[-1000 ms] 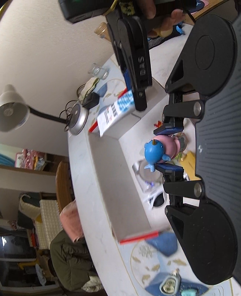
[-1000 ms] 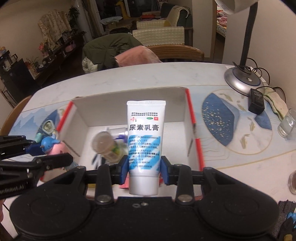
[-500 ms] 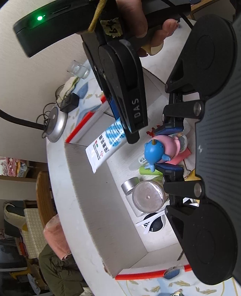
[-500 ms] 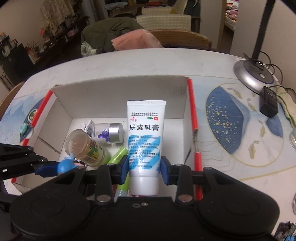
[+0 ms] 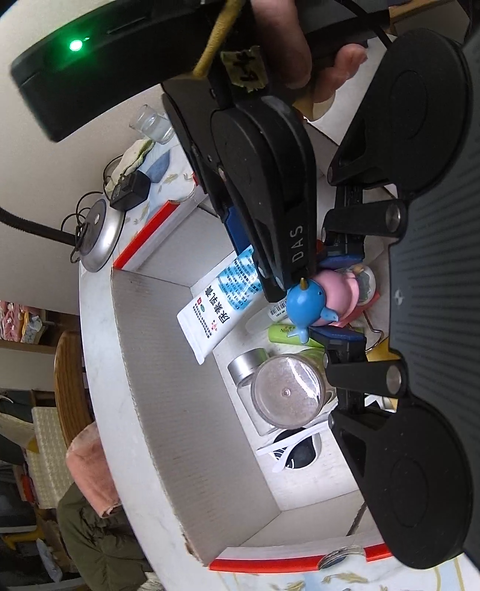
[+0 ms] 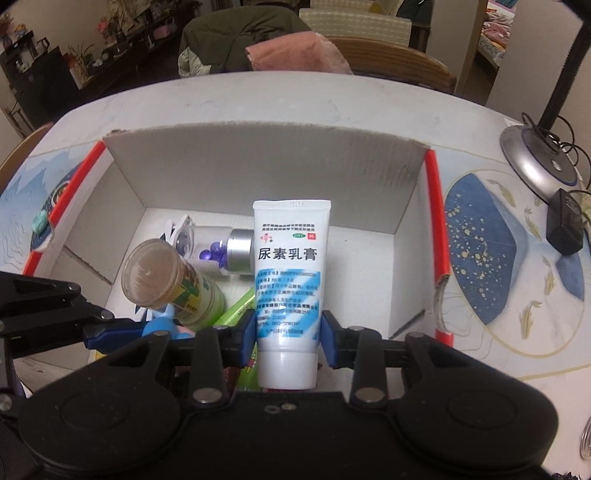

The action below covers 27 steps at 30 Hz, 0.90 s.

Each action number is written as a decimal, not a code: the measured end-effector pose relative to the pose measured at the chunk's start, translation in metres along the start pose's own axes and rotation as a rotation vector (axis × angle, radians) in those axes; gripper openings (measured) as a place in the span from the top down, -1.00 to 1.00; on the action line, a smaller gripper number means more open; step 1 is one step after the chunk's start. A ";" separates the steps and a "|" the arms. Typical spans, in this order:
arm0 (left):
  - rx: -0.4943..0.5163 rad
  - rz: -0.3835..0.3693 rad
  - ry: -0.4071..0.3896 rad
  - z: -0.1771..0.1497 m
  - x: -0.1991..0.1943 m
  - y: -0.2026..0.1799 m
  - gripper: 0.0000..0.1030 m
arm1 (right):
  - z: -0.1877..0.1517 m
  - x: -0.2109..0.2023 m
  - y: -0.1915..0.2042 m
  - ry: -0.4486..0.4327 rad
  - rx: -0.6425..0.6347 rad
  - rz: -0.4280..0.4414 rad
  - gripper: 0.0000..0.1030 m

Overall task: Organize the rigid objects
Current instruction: 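Lower and release the figurine in the box while right gripper releases the cream tube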

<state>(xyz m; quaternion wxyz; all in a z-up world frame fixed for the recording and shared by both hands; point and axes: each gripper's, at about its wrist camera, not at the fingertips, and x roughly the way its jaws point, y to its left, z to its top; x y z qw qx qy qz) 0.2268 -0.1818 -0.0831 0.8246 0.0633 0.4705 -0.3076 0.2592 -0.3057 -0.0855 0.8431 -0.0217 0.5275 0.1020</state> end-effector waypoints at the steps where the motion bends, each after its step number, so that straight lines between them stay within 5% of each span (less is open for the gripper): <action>1: -0.007 -0.005 0.002 0.000 0.001 0.001 0.41 | 0.000 0.001 -0.001 0.005 0.005 0.005 0.32; 22: -0.036 -0.017 0.016 -0.016 -0.007 0.004 0.38 | -0.006 -0.021 -0.009 -0.043 0.023 0.048 0.23; 27: -0.036 -0.017 -0.026 -0.018 -0.022 0.003 0.08 | -0.010 -0.035 -0.007 -0.062 0.017 0.051 0.16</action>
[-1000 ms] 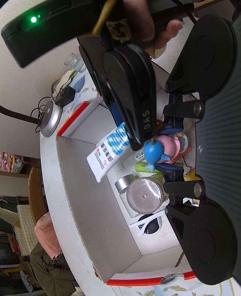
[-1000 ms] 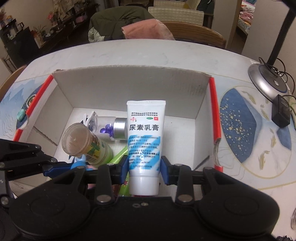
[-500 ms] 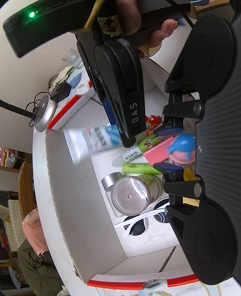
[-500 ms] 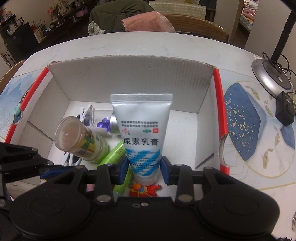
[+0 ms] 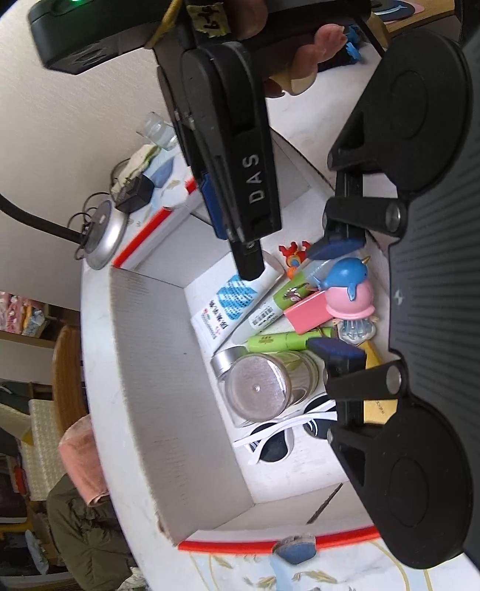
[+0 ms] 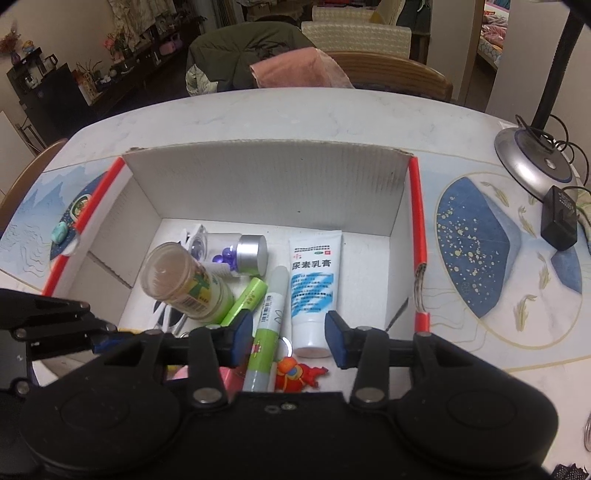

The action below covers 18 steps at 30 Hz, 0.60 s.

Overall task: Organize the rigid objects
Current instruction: 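Lower and release the figurine in the box while right gripper releases the cream tube, then withdraw both grippers from the box back toward the mat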

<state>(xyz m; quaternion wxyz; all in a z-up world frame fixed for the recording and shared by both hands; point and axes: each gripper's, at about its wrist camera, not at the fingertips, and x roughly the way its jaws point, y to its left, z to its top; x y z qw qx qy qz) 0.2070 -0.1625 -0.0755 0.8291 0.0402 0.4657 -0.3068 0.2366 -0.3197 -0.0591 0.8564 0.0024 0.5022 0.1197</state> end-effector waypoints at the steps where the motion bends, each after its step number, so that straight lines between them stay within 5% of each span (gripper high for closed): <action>1: 0.000 -0.003 -0.007 0.000 -0.003 0.000 0.08 | -0.002 -0.004 0.002 -0.005 -0.002 0.000 0.15; 7: -0.006 -0.002 -0.048 -0.005 -0.026 0.000 0.07 | -0.009 -0.025 0.009 -0.034 -0.017 0.007 0.07; 11: -0.003 0.007 -0.079 -0.009 -0.042 0.002 -0.22 | -0.012 -0.039 0.016 -0.059 -0.028 0.020 0.00; 18: -0.012 0.031 -0.122 -0.016 -0.066 0.010 -0.27 | -0.016 -0.062 0.031 -0.113 -0.044 0.035 -0.26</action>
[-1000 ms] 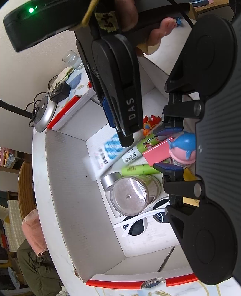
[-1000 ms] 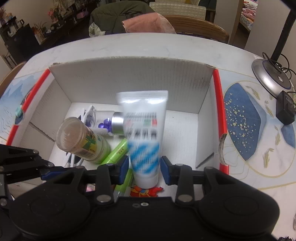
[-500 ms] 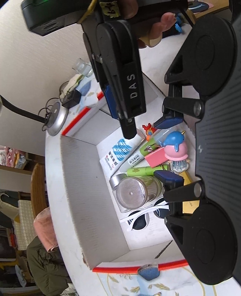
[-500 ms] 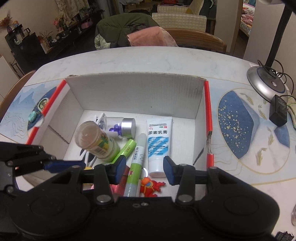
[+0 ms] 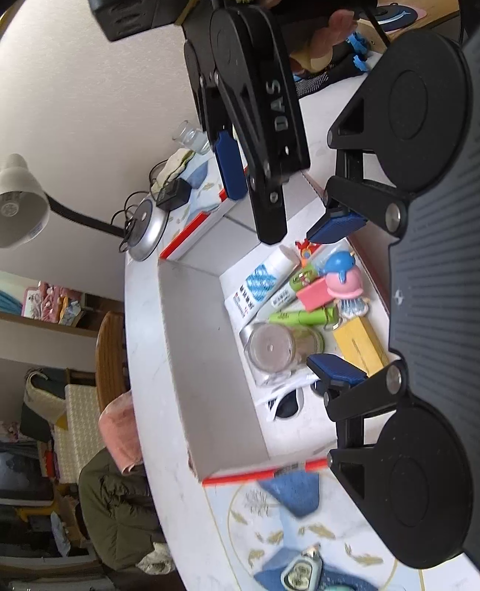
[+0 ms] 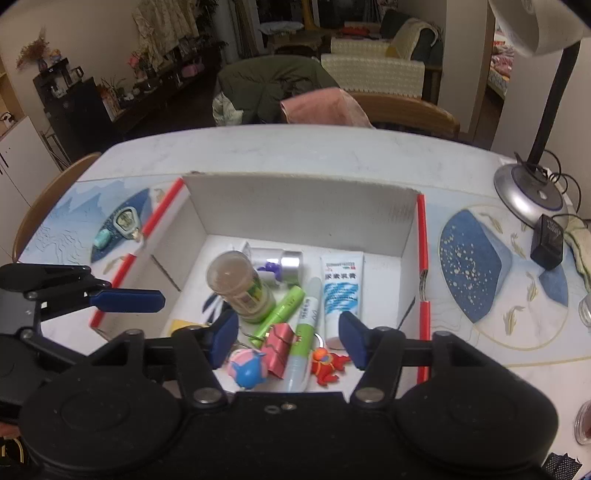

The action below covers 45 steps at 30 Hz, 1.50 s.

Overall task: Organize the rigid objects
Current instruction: 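Withdraw both grippers from the box back toward the mat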

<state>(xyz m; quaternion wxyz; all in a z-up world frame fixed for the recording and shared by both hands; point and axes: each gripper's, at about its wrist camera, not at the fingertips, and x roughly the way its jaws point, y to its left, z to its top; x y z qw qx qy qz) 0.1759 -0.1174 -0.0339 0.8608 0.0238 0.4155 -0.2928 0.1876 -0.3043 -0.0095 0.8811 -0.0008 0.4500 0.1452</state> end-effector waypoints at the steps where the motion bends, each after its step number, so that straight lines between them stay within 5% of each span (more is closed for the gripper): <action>1: -0.004 -0.001 -0.007 -0.001 -0.004 0.002 -0.27 | 0.000 -0.003 0.002 -0.007 0.000 0.004 -0.29; 5: -0.016 0.020 -0.031 -0.004 -0.021 0.011 -0.57 | 0.000 -0.014 0.013 -0.037 -0.003 0.012 -0.49; 13: -0.055 0.049 -0.063 -0.013 -0.052 0.042 -0.59 | 0.000 -0.028 0.036 -0.076 0.010 0.058 -0.77; 18: -0.082 0.066 -0.090 -0.019 -0.072 0.069 -0.83 | 0.005 -0.031 0.061 -0.108 -0.019 0.095 -0.93; 23: -0.103 0.087 -0.116 -0.025 -0.088 0.099 -0.99 | 0.015 -0.022 0.091 -0.109 -0.049 0.109 -0.95; 45: -0.120 0.186 -0.114 -0.059 -0.099 0.228 -1.00 | 0.061 0.061 0.209 -0.049 -0.106 0.108 -0.95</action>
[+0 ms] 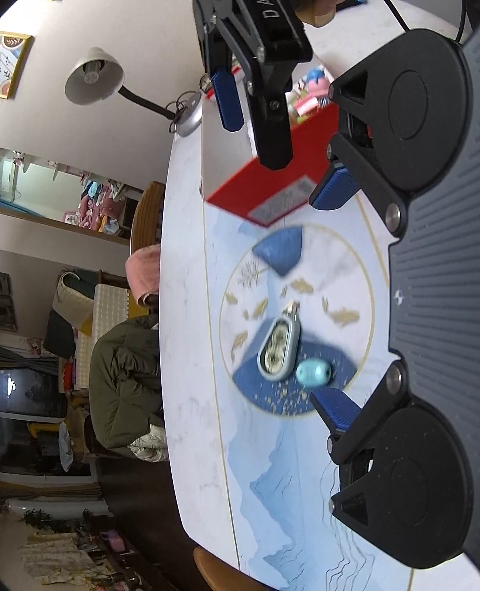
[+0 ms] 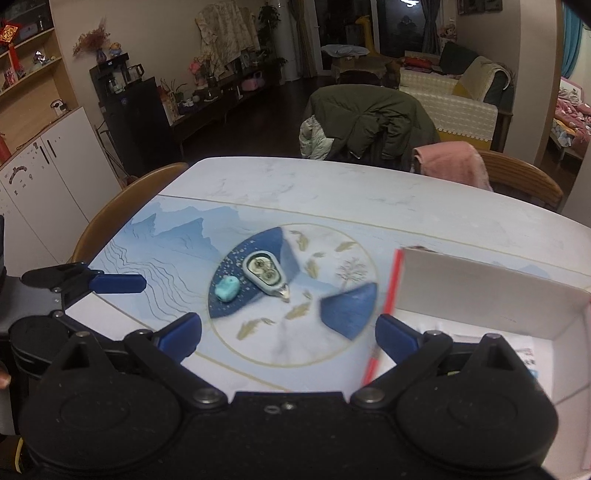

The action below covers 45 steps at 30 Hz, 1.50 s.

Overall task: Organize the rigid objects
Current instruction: 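Withdraw both grippers from the box back toward the mat, then grasp the teal eraser with left gripper while right gripper grasps the correction tape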

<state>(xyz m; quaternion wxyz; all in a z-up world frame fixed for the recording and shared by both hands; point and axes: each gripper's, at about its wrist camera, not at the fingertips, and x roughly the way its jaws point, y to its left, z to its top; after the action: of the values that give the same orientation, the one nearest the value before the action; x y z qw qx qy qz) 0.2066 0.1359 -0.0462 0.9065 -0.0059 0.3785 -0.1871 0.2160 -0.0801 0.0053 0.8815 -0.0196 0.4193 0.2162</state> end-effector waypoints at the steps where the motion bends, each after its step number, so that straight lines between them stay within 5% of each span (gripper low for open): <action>1: 0.003 0.003 0.004 -0.001 0.003 0.006 -1.00 | 0.003 0.006 0.003 0.005 0.000 0.001 -0.95; 25: -0.071 0.037 0.056 -0.018 0.097 0.073 -0.99 | 0.042 0.162 0.025 0.188 -0.082 -0.047 -0.92; 42: 0.016 0.091 0.022 -0.027 0.121 0.059 -0.97 | 0.040 0.217 0.028 0.262 -0.182 -0.048 -0.45; 45: 0.015 0.091 0.021 -0.027 0.123 0.060 -0.83 | 0.041 0.221 0.030 0.258 -0.188 -0.042 -0.26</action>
<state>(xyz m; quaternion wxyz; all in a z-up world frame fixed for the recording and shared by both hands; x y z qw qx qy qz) 0.2873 0.1528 -0.1588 0.9101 0.0200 0.3864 -0.1485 0.3567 0.0367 -0.1294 0.8189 -0.1383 0.5066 0.2316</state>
